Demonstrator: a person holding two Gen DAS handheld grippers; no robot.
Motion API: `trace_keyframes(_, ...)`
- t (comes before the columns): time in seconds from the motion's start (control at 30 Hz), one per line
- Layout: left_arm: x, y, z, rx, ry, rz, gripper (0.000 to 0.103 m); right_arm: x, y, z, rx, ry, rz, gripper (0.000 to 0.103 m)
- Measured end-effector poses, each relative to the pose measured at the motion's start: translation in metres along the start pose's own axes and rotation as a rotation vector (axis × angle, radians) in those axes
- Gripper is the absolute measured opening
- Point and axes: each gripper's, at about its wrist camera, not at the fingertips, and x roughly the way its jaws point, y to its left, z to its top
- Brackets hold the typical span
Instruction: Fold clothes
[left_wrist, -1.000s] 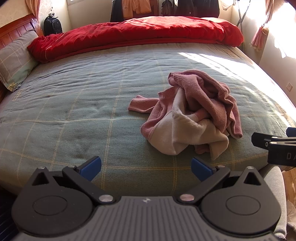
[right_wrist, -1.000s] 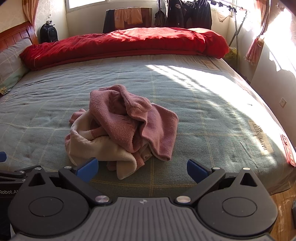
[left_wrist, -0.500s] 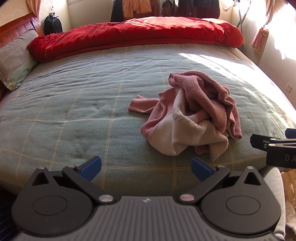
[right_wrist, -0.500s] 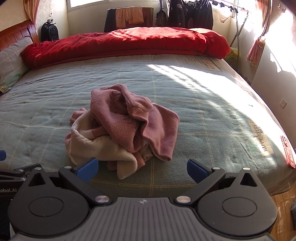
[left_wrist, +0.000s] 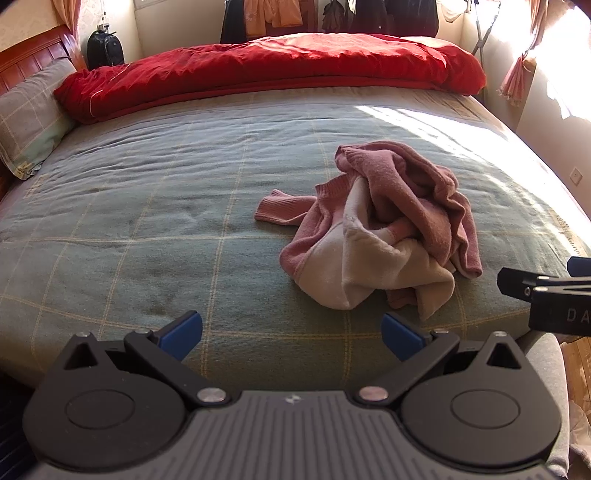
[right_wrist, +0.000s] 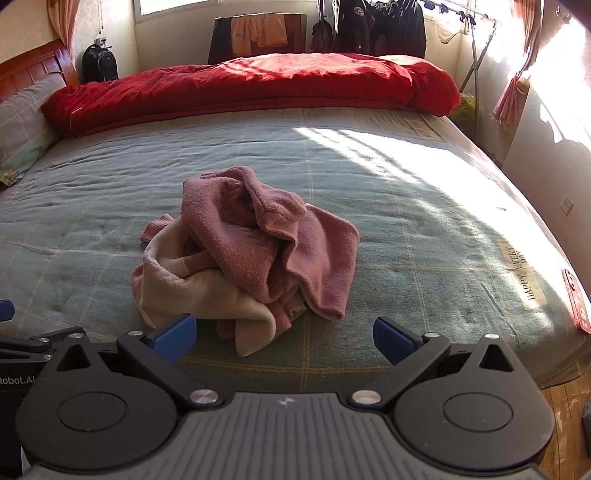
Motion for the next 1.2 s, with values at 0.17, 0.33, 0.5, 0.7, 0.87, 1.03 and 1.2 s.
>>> trace_keyframes(0.17,0.0008,-0.0007,-0.0008,0.001,0.003,0.000,0.102,0.0006,-0.0013,-0.0002,0.005,0.003,0.000,0.103)
trace_keyframes(0.33,0.0012,-0.0003,-0.0003,-0.004,0.003,-0.003,0.102,0.0015,-0.0007,-0.0008,0.003,0.007,0.002,0.103)
trace_keyframes(0.5,0.0004,-0.0001,-0.0001,-0.007,0.002,-0.005,0.102,0.0018,-0.0012,-0.0008,0.006,0.009,0.004,0.103)
trace_keyframes(0.7,-0.0001,-0.0008,0.0010,-0.010,0.002,-0.010,0.102,0.0032,0.0011,-0.0018,-0.002,0.014,0.010,0.103)
trace_keyframes(0.87,0.0004,-0.0019,0.0033,-0.010,-0.002,-0.010,0.102,0.0042,0.0017,-0.0013,-0.003,0.018,0.012,0.103)
trace_keyframes(1.03,0.0019,-0.0047,0.0036,-0.003,-0.001,-0.011,0.102,0.0051,0.0032,-0.0042,-0.001,0.024,0.015,0.103)
trace_keyframes(1.2,0.0049,-0.0061,0.0033,-0.004,0.004,-0.025,0.102,0.0066,0.0047,-0.0047,-0.007,0.028,0.016,0.103)
